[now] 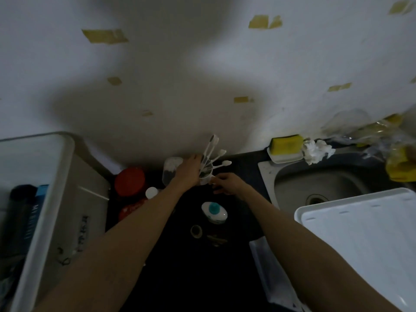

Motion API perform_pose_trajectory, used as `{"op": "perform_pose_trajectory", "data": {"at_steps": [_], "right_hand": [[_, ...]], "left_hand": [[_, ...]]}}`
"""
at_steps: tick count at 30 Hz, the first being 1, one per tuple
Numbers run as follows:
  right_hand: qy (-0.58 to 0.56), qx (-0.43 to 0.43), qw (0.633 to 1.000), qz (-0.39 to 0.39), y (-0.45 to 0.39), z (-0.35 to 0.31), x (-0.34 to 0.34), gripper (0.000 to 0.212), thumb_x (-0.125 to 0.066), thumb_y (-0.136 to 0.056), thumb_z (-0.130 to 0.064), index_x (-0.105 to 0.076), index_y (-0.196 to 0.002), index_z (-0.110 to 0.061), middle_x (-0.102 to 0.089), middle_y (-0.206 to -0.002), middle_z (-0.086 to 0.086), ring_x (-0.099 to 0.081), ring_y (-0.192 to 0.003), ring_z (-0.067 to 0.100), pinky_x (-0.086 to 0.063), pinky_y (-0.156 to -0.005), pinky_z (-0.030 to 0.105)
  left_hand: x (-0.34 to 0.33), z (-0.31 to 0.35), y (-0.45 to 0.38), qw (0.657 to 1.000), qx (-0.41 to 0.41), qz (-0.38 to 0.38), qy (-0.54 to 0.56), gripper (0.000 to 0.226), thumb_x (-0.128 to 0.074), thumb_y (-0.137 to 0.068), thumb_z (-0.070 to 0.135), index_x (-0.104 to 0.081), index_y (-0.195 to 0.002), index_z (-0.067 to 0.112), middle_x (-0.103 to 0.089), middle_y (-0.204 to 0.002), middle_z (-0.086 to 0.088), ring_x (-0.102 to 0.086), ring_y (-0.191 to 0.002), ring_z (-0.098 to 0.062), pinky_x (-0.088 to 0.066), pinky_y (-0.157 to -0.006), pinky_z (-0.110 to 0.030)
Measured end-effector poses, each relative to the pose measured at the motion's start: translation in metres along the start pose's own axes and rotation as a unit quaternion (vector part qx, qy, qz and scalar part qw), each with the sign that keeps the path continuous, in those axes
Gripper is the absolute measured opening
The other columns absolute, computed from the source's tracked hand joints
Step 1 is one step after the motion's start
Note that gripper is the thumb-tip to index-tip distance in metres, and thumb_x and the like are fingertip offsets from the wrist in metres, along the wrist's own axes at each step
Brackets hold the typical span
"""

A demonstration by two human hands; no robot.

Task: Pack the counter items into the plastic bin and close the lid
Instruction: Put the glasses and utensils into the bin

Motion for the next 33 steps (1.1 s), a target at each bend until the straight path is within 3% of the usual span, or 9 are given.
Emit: {"op": "perform_pose_trajectory", "data": {"at_steps": [3, 5, 7, 14, 19, 21, 26, 30, 33], "right_hand": [[0.027, 0.015, 1.000, 0.004, 0.000, -0.002, 0.004, 0.024, -0.053, -0.100, -0.028, -0.064, -0.102, -0.007, -0.065, -0.097, 0.011, -0.070, -0.073, 0.016, -0.050, -0.053, 0.013], [0.059, 0.030, 0.998, 0.007, 0.005, -0.007, 0.011, 0.030, -0.053, -0.099, -0.032, -0.067, -0.103, -0.005, -0.071, -0.097, 0.010, -0.073, -0.086, 0.024, -0.058, -0.076, 0.026], [0.090, 0.050, 0.995, 0.015, 0.016, -0.018, 0.020, 0.032, -0.053, -0.099, -0.035, -0.068, -0.104, -0.007, -0.074, -0.096, 0.011, -0.073, -0.087, 0.023, -0.058, -0.087, 0.035], [0.088, 0.133, 0.987, 0.016, 0.100, -0.105, 0.043, 0.023, -0.050, -0.101, -0.033, -0.064, -0.094, -0.016, -0.073, -0.092, 0.008, -0.072, -0.082, 0.012, -0.054, -0.067, 0.016], [0.105, 0.188, 0.976, 0.008, 0.150, -0.175, 0.016, 0.026, -0.051, -0.101, -0.029, -0.065, -0.101, -0.007, -0.073, -0.096, 0.012, -0.073, -0.089, 0.021, -0.059, -0.083, 0.032], [0.126, 0.216, 0.968, 0.004, 0.168, -0.203, -0.008, 0.029, -0.051, -0.101, -0.027, -0.064, -0.106, -0.001, -0.073, -0.097, 0.016, -0.072, -0.090, 0.023, -0.059, -0.085, 0.033], [0.143, 0.270, 0.952, -0.034, 0.209, -0.264, -0.093, 0.031, -0.049, -0.102, -0.022, -0.061, -0.109, 0.006, -0.071, -0.097, 0.020, -0.072, -0.081, 0.015, -0.058, -0.074, 0.019], [0.188, 0.294, 0.935, -0.061, 0.222, -0.296, -0.173, 0.028, -0.051, -0.101, -0.026, -0.065, -0.099, -0.001, -0.074, -0.086, 0.009, -0.073, -0.083, 0.016, -0.059, -0.079, 0.026], [0.216, 0.288, 0.930, -0.074, 0.219, -0.306, -0.232, 0.025, -0.052, -0.100, -0.027, -0.068, -0.099, -0.007, -0.075, -0.088, 0.005, -0.074, -0.080, 0.013, -0.059, -0.073, 0.020]], "left_hand": [[0.003, 0.003, 0.000, 1.000, 0.003, 0.004, 0.002, 0.067, -0.085, -0.061, 0.014, -0.051, -0.118, 0.006, -0.054, -0.123, -0.014, -0.056, -0.109, -0.033, -0.047, -0.083, -0.039], [0.009, 0.006, 0.002, 1.000, 0.006, -0.002, 0.006, 0.072, -0.090, -0.055, 0.019, -0.052, -0.116, 0.007, -0.054, -0.121, -0.012, -0.058, -0.106, -0.031, -0.047, -0.081, -0.036], [0.024, 0.015, 0.007, 1.000, -0.003, 0.005, 0.009, 0.076, -0.091, -0.052, 0.021, -0.052, -0.116, 0.008, -0.053, -0.121, -0.011, -0.058, -0.103, -0.029, -0.048, -0.079, -0.035], [0.130, 0.043, 0.050, 0.998, -0.046, 0.052, -0.006, 0.080, -0.091, -0.054, 0.035, -0.049, -0.119, 0.013, -0.049, -0.119, -0.007, -0.057, -0.098, -0.027, -0.049, -0.078, -0.037], [0.215, 0.029, 0.117, 0.992, -0.062, 0.106, 0.001, 0.087, -0.090, -0.055, 0.043, -0.049, -0.127, 0.016, -0.050, -0.121, -0.002, -0.055, -0.104, -0.022, -0.050, -0.088, -0.041], [0.243, 0.011, 0.147, 0.990, -0.065, 0.129, -0.004, 0.089, -0.090, -0.053, 0.048, -0.049, -0.127, 0.018, -0.051, -0.119, 0.001, -0.054, -0.104, -0.020, -0.049, -0.088, -0.038], [0.296, -0.055, 0.225, 0.987, -0.048, 0.150, 0.025, 0.084, -0.090, -0.055, 0.046, -0.047, -0.120, 0.017, -0.050, -0.111, 0.003, -0.051, -0.100, -0.015, -0.044, -0.079, -0.028], [0.310, -0.130, 0.281, 0.986, -0.013, 0.143, 0.087, 0.081, -0.090, -0.053, 0.048, -0.045, -0.114, 0.020, -0.052, -0.099, 0.012, -0.052, -0.094, -0.010, -0.038, -0.068, -0.016], [0.307, -0.182, 0.318, 0.982, 0.018, 0.157, 0.102, 0.080, -0.090, -0.054, 0.050, -0.047, -0.116, 0.021, -0.053, -0.104, 0.014, -0.053, -0.097, -0.007, -0.036, -0.066, -0.010]]}}
Point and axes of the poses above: each hand's wrist, its own y-axis away from the middle knuckle, its own x-axis out of the back of the hand, z = x × y, the point moved 7 cm from there along -y, towards the middle knuckle
